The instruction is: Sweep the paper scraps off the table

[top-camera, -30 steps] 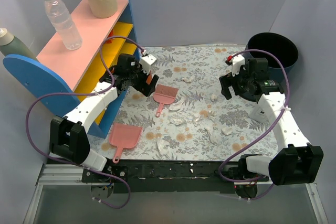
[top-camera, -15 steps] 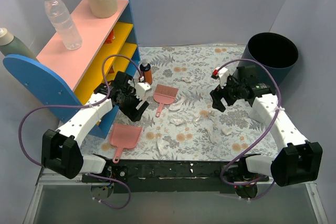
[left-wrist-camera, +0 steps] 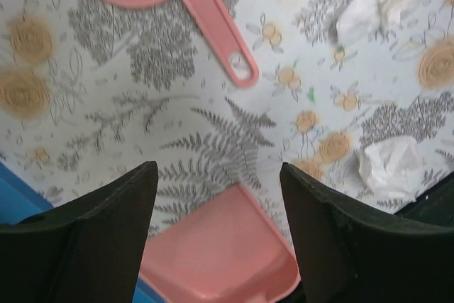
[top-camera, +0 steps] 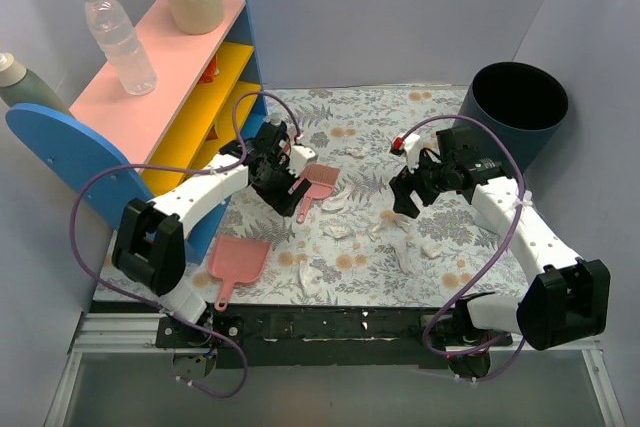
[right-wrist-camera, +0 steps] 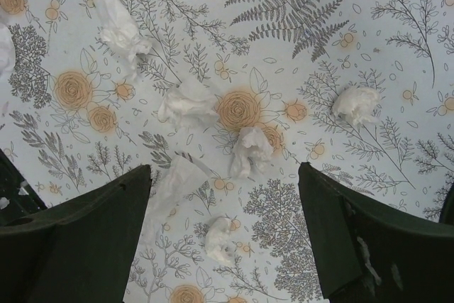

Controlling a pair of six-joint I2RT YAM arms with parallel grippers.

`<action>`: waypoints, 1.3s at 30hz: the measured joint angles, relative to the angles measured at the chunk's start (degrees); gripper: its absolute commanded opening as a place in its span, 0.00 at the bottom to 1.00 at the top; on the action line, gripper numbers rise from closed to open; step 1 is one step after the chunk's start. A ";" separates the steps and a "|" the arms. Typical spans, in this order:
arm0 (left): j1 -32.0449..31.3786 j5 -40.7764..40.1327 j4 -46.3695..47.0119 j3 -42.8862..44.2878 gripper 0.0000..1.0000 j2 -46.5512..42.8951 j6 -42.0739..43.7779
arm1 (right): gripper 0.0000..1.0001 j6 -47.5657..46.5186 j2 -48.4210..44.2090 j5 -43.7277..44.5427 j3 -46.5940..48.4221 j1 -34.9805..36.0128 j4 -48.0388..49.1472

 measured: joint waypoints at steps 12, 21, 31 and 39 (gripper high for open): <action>-1.11 0.74 7.50 7.72 0.65 14.95 -2.99 | 0.92 3.91 -3.56 0.76 -1.11 0.00 1.99; -3.69 0.74 10.38 9.51 0.63 19.15 -6.14 | 0.92 5.03 -4.33 1.73 -3.02 0.00 3.45; -5.35 -3.23 11.72 10.10 0.49 23.04 -7.39 | 0.93 5.18 -5.46 2.45 -4.09 0.00 4.85; -5.55 -4.83 11.87 9.79 0.35 23.04 -7.54 | 0.93 6.27 -6.36 2.64 -5.79 -0.02 6.19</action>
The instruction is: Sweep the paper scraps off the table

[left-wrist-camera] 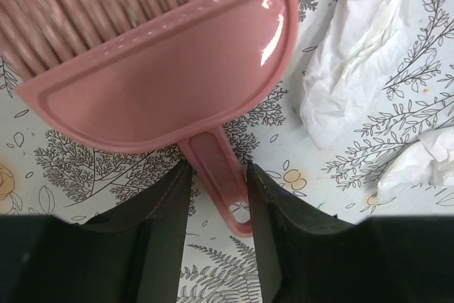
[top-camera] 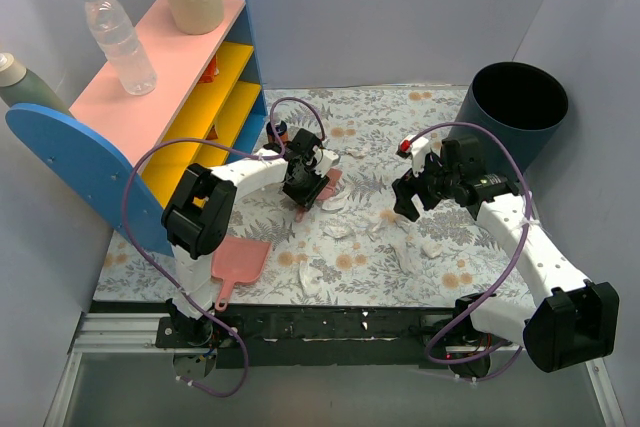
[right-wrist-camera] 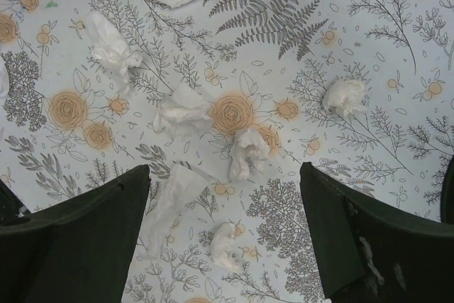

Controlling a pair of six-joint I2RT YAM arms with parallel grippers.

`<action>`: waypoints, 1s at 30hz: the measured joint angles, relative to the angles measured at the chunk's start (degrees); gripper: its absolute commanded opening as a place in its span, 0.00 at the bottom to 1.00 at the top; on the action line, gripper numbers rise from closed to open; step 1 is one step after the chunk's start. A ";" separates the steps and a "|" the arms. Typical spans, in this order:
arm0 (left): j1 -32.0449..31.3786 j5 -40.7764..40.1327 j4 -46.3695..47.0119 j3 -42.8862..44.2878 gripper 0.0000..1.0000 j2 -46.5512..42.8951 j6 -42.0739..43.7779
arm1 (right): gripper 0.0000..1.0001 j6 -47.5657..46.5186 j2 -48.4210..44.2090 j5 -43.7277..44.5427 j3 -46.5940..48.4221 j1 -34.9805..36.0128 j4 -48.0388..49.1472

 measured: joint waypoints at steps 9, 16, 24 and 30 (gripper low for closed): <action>-0.13 -0.90 -0.70 0.04 0.22 -0.02 -0.74 | 0.93 0.26 0.07 -0.04 0.00 0.00 0.59; -0.22 -2.95 -1.92 0.68 0.01 -0.04 -0.76 | 0.93 0.42 0.85 -0.11 0.00 0.00 1.90; 0.52 -4.15 -3.61 3.17 0.00 -0.07 -0.83 | 0.93 1.01 3.08 -0.96 0.33 0.00 2.99; 0.92 -3.43 -5.99 7.02 0.00 -0.63 -1.60 | 0.93 1.20 4.48 -1.55 2.10 0.00 3.04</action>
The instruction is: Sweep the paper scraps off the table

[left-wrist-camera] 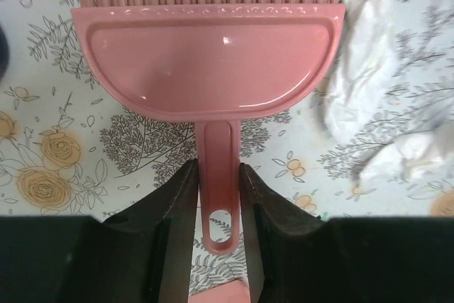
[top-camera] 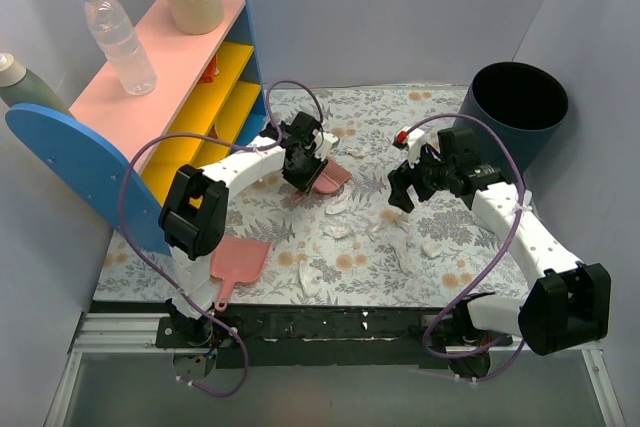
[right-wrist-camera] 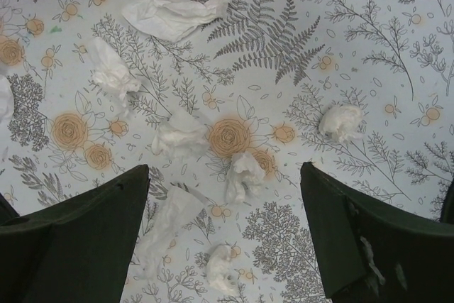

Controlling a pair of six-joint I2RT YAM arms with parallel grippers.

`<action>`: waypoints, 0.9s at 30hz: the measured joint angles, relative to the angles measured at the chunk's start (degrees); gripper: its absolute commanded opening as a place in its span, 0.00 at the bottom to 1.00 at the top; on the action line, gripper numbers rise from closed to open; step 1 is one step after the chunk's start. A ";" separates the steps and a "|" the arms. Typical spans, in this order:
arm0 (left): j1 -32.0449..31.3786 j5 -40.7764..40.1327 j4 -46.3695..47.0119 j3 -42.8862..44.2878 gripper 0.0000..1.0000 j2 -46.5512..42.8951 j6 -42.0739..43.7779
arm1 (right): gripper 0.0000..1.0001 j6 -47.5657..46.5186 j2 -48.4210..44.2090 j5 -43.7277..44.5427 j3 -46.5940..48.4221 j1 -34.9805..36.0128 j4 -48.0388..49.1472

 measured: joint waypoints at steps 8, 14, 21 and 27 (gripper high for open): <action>0.87 8.87 -2.38 3.45 0.00 -5.40 0.11 | 0.94 -7.21 1.60 -4.50 4.13 1.60 -1.07; 1.86 17.33 -2.23 2.34 0.00 -12.04 1.53 | 0.95 -17.07 1.53 -3.43 5.11 10.23 0.74; 3.06 27.45 -3.37 2.23 0.00 -12.90 4.68 | 0.92 -29.94 2.69 1.03 5.42 19.91 4.72; 4.57 33.75 -3.69 1.40 0.00 -12.87 5.55 | 0.85 -38.71 5.40 4.68 5.42 23.26 8.63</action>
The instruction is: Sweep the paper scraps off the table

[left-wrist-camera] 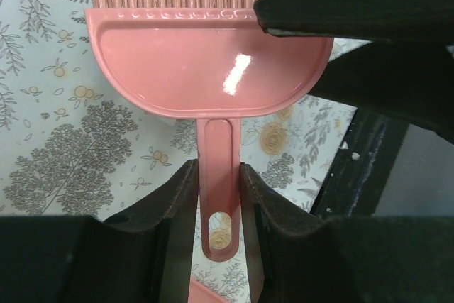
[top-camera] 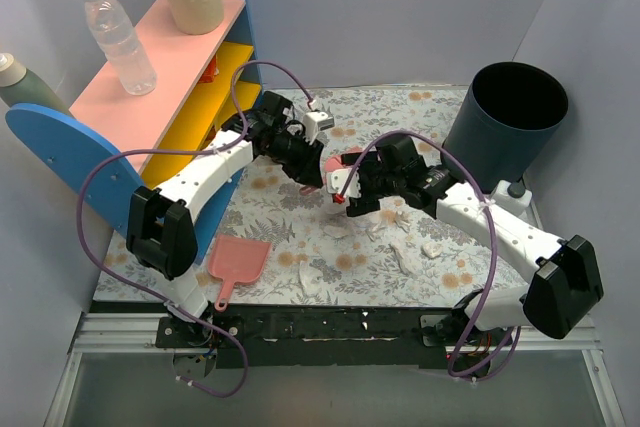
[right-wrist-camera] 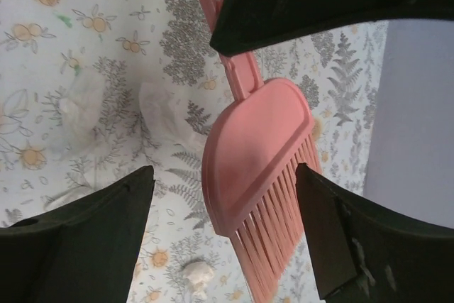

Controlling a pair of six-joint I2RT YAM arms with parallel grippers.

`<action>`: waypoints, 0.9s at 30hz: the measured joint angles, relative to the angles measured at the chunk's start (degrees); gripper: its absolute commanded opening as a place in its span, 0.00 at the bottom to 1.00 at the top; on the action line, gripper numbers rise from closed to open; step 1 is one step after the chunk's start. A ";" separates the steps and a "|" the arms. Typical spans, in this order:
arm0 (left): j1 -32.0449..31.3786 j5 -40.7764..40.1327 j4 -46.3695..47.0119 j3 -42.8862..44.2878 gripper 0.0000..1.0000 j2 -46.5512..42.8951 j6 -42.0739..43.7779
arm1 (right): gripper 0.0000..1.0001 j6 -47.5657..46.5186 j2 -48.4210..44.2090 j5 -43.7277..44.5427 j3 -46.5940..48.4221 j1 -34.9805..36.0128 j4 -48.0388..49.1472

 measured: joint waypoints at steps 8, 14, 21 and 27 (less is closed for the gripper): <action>4.90 9.07 -3.78 2.73 0.00 2.89 2.47 | 0.64 -7.06 0.59 6.49 -4.52 3.08 8.07; 4.79 11.08 -4.68 2.78 0.44 3.63 3.15 | 0.01 -7.39 1.33 11.04 -4.74 4.20 13.38; 4.76 9.90 -1.18 2.82 0.62 2.60 2.34 | 0.01 5.38 1.86 8.98 -2.95 -1.64 8.50; 4.70 8.66 8.68 -4.90 0.72 -6.54 0.09 | 0.01 20.04 0.87 -3.08 1.46 -14.47 0.44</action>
